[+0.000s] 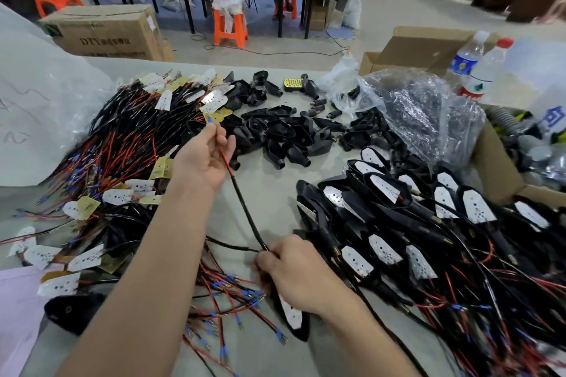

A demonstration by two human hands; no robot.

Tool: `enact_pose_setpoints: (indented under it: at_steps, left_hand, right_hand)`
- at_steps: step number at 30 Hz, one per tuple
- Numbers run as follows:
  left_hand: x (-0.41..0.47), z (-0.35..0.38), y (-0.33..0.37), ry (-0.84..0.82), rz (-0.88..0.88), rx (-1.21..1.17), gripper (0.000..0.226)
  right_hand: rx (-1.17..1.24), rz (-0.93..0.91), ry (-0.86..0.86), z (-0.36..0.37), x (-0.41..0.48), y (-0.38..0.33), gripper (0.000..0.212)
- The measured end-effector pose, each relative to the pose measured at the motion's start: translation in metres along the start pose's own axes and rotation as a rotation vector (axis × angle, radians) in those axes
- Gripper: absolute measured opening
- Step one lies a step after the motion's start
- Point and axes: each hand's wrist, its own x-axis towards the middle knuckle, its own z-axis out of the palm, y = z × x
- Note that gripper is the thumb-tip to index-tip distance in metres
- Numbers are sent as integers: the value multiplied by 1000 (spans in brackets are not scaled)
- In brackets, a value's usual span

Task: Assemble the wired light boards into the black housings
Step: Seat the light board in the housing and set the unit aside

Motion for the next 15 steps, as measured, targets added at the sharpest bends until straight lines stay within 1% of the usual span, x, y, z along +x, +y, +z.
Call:
enact_pose_setpoints:
  at_steps: [3, 5, 8, 11, 13, 14, 15]
  left_hand:
    - [1, -2, -14, 8, -30, 99, 22]
    - [1, -3, -23, -5, -46, 181, 23]
    - [2, -5, -32, -39, -53, 280, 23]
    - [1, -5, -44, -90, 17, 421, 19]
    - [1, -5, -51, -95, 71, 494, 16]
    - [2, -6, -55, -92, 90, 523, 14]
    - [2, -7, -59, -89, 104, 550, 12]
  right_hand:
    - [9, -28, 56, -11, 2, -2, 21]
    - [94, -38, 160, -26, 8, -3, 15]
    - [154, -47, 337, -67, 24, -3, 20]
    - [60, -35, 456, -122, 45, -6, 19]
    - [-1, -32, 531, -158, 65, -6, 22]
    - [-52, -11, 557, -174, 79, -3, 23]
    - [-153, 18, 557, -189, 93, 2, 24]
